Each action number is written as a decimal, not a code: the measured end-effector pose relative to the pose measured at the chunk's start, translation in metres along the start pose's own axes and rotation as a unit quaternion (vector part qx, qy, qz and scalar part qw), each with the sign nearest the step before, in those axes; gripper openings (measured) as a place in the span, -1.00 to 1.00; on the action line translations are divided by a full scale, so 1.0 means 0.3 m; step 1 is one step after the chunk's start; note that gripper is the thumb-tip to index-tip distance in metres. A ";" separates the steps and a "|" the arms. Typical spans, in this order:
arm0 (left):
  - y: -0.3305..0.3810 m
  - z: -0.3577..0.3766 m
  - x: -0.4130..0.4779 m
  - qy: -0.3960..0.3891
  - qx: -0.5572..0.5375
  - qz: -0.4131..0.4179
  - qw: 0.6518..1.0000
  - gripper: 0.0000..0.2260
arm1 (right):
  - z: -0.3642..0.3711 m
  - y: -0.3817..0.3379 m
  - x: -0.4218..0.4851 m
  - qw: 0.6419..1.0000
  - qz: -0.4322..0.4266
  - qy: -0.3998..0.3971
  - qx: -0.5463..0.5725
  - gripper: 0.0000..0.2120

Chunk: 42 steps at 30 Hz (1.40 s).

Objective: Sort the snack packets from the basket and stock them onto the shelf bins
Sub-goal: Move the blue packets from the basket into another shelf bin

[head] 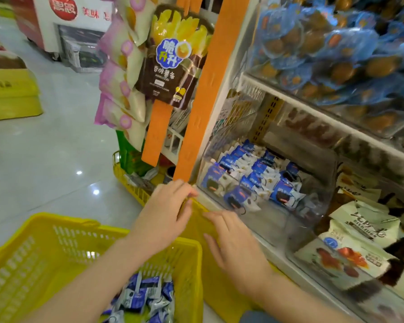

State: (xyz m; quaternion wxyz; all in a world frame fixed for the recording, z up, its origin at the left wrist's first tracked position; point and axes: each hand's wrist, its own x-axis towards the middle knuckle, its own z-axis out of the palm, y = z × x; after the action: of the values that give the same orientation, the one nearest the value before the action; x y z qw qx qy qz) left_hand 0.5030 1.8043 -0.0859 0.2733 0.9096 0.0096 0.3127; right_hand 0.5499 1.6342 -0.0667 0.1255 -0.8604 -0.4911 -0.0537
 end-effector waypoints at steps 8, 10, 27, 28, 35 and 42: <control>-0.389 0.047 -0.457 -0.179 0.082 -0.246 0.949 -0.79 | 0.521 -0.086 0.055 0.969 0.054 -0.208 0.119 -0.73; -0.482 0.064 -0.590 -0.247 0.082 -0.312 0.914 -0.76 | 0.662 -0.091 0.044 0.942 0.090 -0.283 0.156 -0.78; -0.631 0.357 -0.914 -0.466 -0.026 -0.486 0.739 -0.62 | 1.182 -0.169 0.027 0.852 0.222 -0.444 0.169 -0.47; -0.634 0.361 -0.921 -0.485 -0.005 -0.476 0.733 -0.55 | 1.186 -0.173 0.020 0.845 0.226 -0.453 0.173 -0.45; -0.630 0.373 -0.939 -0.526 0.007 -0.468 0.710 -0.38 | 1.184 -0.172 -0.001 0.838 0.253 -0.434 0.213 -0.45; -0.614 0.319 -0.901 -0.425 -0.110 -0.550 0.711 -0.20 | 1.077 -0.162 0.016 0.834 0.326 -0.316 0.314 -0.74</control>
State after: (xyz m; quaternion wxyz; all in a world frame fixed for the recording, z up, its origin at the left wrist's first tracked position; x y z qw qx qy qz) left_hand 0.3687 1.8630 -0.3935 0.4700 0.7441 0.3563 -0.3138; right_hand 0.5006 1.7485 -0.3687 0.2377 -0.8549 -0.1859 0.4220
